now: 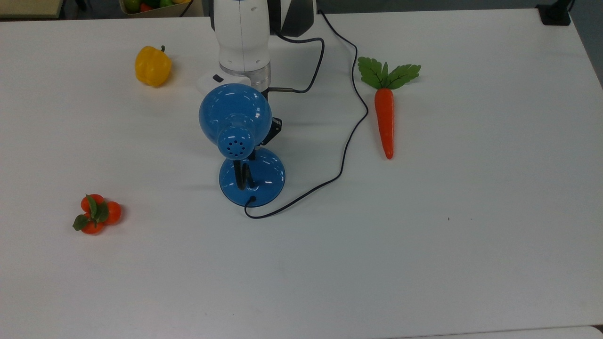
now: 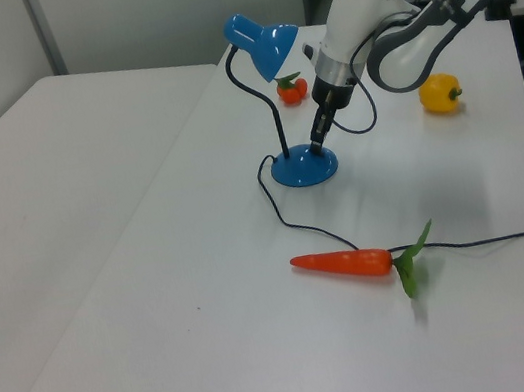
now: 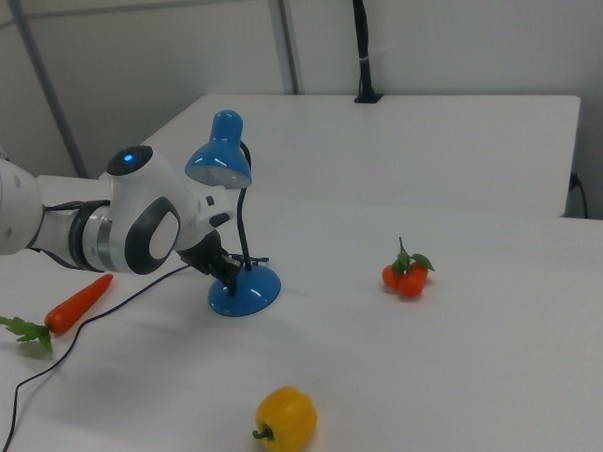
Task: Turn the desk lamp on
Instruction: 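Press down on the lamp base switch with the gripper fingertips, then lift the gripper up away from the lit lamp base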
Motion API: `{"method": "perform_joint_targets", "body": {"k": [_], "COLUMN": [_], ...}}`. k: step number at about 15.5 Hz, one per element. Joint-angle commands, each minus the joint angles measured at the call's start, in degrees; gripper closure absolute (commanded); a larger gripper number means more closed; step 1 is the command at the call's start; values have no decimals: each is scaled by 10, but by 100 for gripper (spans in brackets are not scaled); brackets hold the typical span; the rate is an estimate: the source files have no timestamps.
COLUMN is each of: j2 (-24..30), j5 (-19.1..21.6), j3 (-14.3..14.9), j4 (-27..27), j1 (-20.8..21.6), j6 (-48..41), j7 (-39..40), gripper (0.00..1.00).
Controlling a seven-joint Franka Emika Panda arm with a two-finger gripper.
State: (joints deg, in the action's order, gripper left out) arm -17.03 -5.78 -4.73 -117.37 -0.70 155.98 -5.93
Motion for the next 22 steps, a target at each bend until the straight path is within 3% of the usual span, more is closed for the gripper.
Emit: {"method": "perform_joint_targets", "body": {"k": [1, 22], "j2": [-11, -8], "j5": [-4, -7], "j3": [1, 2], "j4": [5, 3], "j1": [0, -1], "j6": [18, 34], "j7": [-11, -11], "gripper": [100, 100]}}
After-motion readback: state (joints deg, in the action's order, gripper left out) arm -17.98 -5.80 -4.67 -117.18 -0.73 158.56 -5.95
